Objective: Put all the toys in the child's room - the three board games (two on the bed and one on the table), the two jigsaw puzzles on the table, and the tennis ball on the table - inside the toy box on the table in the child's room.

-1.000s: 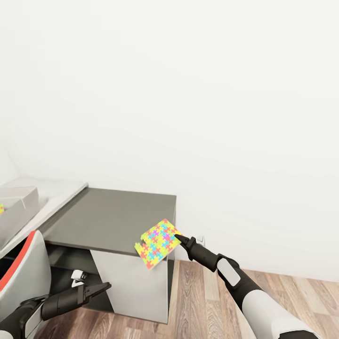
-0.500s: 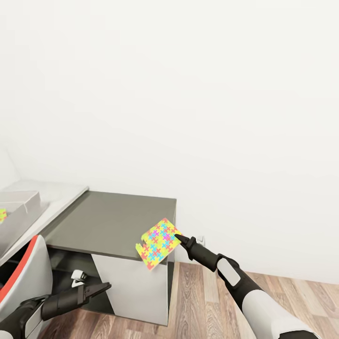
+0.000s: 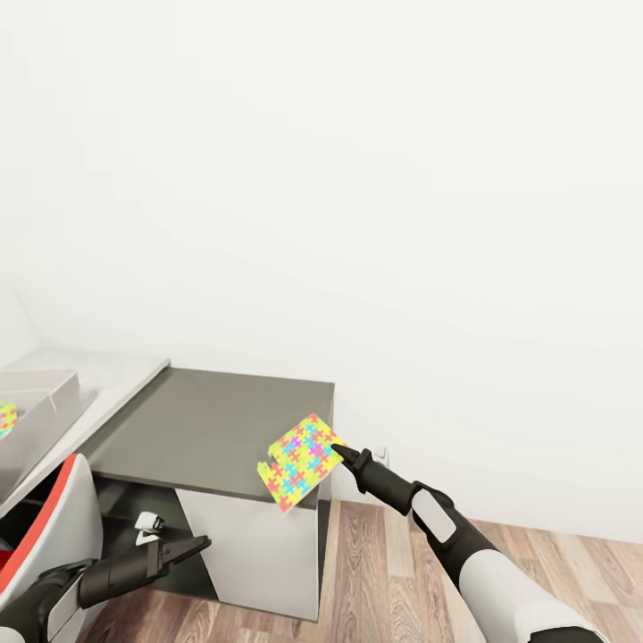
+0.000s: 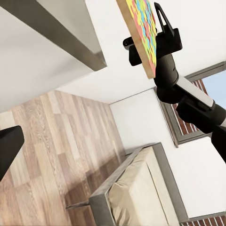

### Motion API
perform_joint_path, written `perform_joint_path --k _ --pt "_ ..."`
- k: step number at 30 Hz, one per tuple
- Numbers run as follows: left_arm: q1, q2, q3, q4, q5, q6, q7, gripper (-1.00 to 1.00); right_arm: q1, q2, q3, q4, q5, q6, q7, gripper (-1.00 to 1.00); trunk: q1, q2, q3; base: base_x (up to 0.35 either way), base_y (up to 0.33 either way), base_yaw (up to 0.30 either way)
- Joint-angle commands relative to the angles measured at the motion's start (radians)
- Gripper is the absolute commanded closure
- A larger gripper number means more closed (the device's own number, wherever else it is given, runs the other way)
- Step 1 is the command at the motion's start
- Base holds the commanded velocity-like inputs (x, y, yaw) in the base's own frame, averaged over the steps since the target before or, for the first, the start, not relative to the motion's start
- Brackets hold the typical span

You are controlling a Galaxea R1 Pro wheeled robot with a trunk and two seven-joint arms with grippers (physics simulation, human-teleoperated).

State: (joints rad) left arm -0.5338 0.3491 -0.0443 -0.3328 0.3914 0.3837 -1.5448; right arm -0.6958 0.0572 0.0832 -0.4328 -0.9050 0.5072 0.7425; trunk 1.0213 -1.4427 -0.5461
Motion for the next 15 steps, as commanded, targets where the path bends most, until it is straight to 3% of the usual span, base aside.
perform_joint_path --k 1,15 --pt "-0.001 0.001 -0.005 0.000 0.004 0.011 -0.003 -1.00 -0.001 0.000 0.003 0.000 -0.009 0.007 0.000 1.00 -0.004 0.007 0.002 0.000 0.000 0.000" --pt "-0.001 0.001 -0.006 0.000 0.004 0.009 -0.004 -1.00 -0.001 0.000 0.006 -0.020 -0.005 0.004 -0.006 1.00 -0.058 0.105 0.046 0.000 0.000 0.000"
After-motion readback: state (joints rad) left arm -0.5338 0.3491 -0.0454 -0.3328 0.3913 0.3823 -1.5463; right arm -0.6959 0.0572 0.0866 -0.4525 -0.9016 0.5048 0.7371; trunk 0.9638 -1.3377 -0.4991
